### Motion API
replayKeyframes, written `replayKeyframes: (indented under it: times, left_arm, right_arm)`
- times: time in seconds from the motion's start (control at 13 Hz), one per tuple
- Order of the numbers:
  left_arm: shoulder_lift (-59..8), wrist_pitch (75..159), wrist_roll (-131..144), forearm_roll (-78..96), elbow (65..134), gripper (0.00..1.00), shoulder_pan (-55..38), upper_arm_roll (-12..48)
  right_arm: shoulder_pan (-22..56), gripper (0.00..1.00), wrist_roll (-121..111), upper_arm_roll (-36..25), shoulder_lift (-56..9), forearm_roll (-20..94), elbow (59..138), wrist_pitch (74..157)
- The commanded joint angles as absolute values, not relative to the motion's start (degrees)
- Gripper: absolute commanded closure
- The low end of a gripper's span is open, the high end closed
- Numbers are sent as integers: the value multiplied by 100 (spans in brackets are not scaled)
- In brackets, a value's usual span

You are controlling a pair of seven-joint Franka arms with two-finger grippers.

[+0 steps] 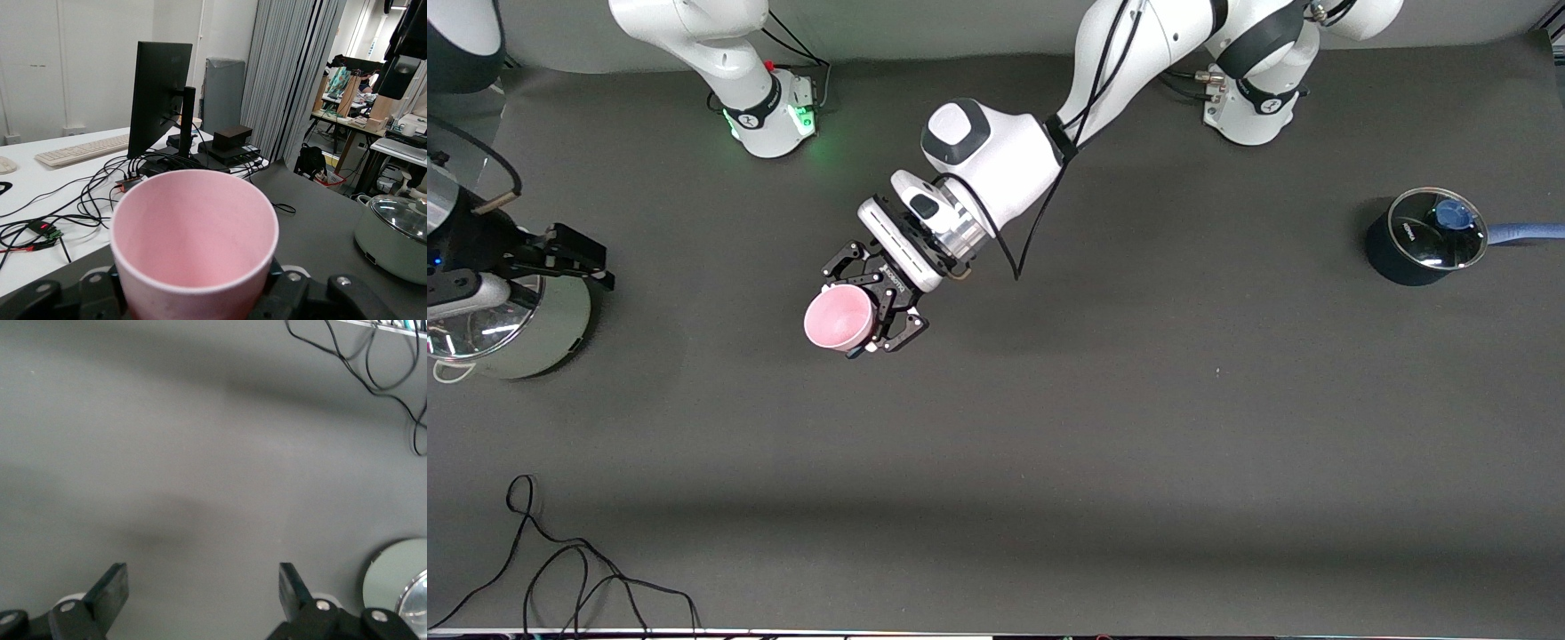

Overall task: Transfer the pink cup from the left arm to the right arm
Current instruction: 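Reach the open right gripper toward the cup held by the left gripper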

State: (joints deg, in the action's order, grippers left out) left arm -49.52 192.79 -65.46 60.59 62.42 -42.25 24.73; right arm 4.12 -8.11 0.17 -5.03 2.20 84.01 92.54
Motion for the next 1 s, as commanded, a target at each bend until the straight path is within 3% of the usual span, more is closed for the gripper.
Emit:
replayKeyframes:
  times: [0.0,0.39,0.93]
  left_arm:
    - [-4966,19362,-6416,6038,6152,100,-4342,2347]
    - [-4966,19503,-6416,6038,6170,100,-4342,2347]
    - [-4957,19810,-6434,6021,6275,100,-4342,2277]
  right_arm:
    - [711,0,-669,9,-1027,308,7526,9202]
    - [1545,0,640,9,-1660,246,6725,9211]
    - [2390,0,2293,0,-1960,44,6495,9264]
